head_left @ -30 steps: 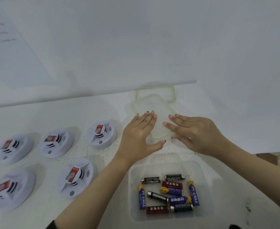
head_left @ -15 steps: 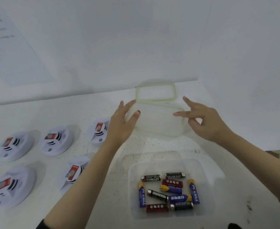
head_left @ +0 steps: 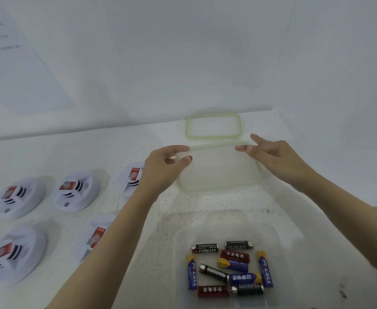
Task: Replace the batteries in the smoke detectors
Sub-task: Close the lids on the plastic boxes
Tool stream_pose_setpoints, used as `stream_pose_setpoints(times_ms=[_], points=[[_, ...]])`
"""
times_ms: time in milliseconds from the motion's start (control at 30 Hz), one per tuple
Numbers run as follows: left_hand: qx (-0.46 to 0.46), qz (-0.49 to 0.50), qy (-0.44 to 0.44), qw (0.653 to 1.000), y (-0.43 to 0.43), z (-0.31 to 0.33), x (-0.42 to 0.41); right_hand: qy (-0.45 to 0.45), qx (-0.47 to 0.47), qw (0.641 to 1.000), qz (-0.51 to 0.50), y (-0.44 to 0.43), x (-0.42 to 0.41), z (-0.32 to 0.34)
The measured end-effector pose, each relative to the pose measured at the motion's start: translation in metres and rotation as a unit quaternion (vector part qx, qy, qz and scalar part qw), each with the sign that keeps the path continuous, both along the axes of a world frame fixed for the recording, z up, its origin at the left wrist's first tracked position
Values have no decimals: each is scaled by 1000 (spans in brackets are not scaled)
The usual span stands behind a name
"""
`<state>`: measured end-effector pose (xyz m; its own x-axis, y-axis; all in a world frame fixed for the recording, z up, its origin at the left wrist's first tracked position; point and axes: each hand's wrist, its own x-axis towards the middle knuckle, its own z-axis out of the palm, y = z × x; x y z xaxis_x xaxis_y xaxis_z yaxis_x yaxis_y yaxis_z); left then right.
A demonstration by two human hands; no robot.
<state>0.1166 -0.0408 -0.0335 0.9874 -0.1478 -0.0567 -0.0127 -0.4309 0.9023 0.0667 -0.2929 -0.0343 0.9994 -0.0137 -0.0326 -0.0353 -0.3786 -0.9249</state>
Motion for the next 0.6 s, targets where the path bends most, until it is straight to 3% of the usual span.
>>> stream_pose_setpoints(times_ms=[167,300,467,600], points=[[43,29,-21,998,-11,14,42,15,29,990,-140,-5,48,5],[-1,52,74,996,-21,11,96,74,50,970,-227,-17,101,0],[-141,11,194,971,-36,9,125,115,71,969,-205,-23,129,2],[-190,58,209,958,-39,4,136,149,86,969,-176,-27,135,5]])
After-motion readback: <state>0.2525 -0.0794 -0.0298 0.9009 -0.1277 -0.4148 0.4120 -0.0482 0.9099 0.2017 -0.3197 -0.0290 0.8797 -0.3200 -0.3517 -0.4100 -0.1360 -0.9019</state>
